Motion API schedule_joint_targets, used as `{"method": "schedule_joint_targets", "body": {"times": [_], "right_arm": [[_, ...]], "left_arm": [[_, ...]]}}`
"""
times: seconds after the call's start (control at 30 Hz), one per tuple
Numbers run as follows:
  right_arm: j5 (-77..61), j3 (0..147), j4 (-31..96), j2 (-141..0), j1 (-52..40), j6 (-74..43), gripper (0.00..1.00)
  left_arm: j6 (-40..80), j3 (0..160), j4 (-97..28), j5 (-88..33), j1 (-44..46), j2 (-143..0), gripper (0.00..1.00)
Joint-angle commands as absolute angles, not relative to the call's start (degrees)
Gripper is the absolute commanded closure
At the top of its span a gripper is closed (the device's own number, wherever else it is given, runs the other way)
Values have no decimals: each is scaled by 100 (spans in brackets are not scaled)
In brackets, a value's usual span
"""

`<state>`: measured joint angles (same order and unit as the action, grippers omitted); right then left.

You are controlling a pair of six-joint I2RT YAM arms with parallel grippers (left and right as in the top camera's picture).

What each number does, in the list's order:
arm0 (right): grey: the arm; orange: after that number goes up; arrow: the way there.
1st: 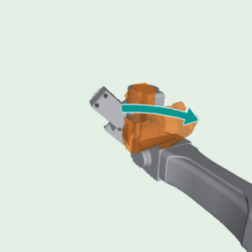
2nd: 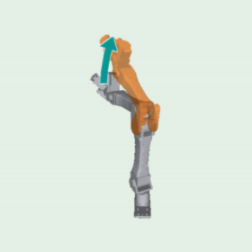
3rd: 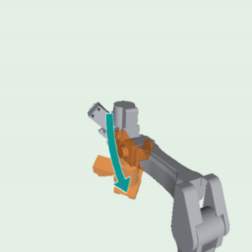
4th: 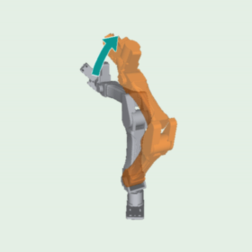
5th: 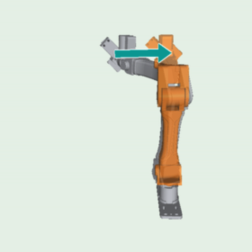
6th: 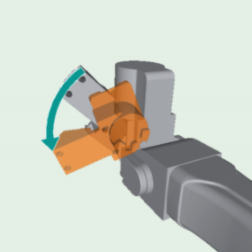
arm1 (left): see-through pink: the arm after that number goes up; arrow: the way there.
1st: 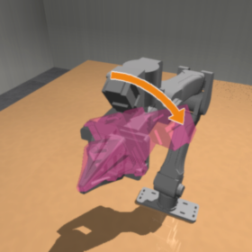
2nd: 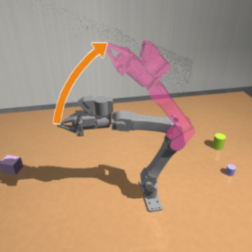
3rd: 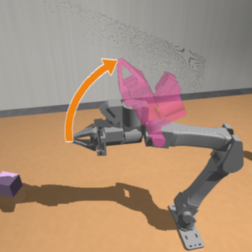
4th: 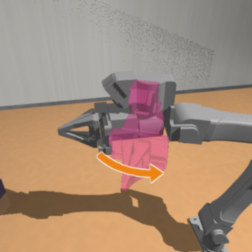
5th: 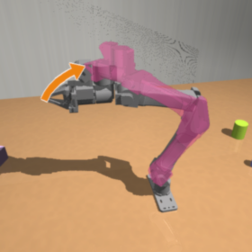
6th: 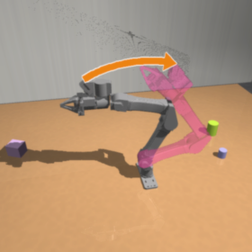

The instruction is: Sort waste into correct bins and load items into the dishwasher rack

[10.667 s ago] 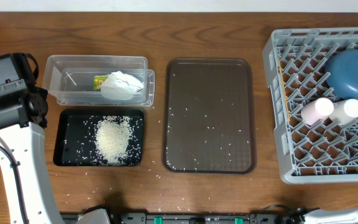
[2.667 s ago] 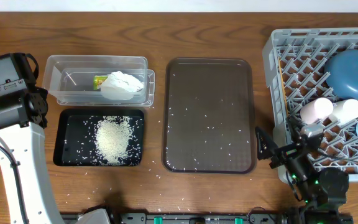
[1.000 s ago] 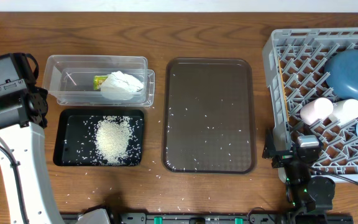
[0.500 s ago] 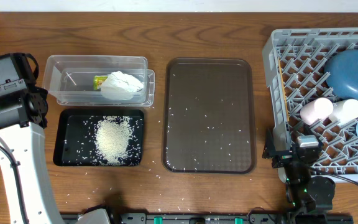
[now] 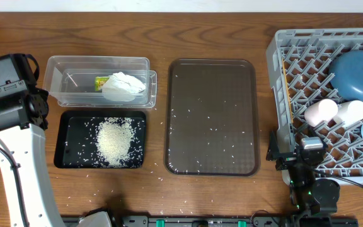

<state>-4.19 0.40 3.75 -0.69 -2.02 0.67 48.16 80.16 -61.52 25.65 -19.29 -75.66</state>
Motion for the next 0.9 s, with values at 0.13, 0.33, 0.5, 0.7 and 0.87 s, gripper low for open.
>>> {"method": "schedule_joint_targets", "body": {"times": [0.13,0.33,0.5,0.7,0.87], "right_arm": [[-342,32,408,-32,-303,134,1],[-344,32,408,-32,-303,134,1],[-344,32,408,-32,-303,134,1],[-344,32,408,-32,-303,134,1],[-344,32,408,-32,-303,134,1]], "left_arm": [[4829,8036,-6169,2615,-1949,-7579,11],[4829,8036,-6169,2615,-1949,-7317,11],[4764,8036,-6567,2613,-1949,-7057,11],[4764,8034,-7959,2056,-1946,-6777,11],[4766,7673,-8243,1361,-1879,-6447,11]]}}
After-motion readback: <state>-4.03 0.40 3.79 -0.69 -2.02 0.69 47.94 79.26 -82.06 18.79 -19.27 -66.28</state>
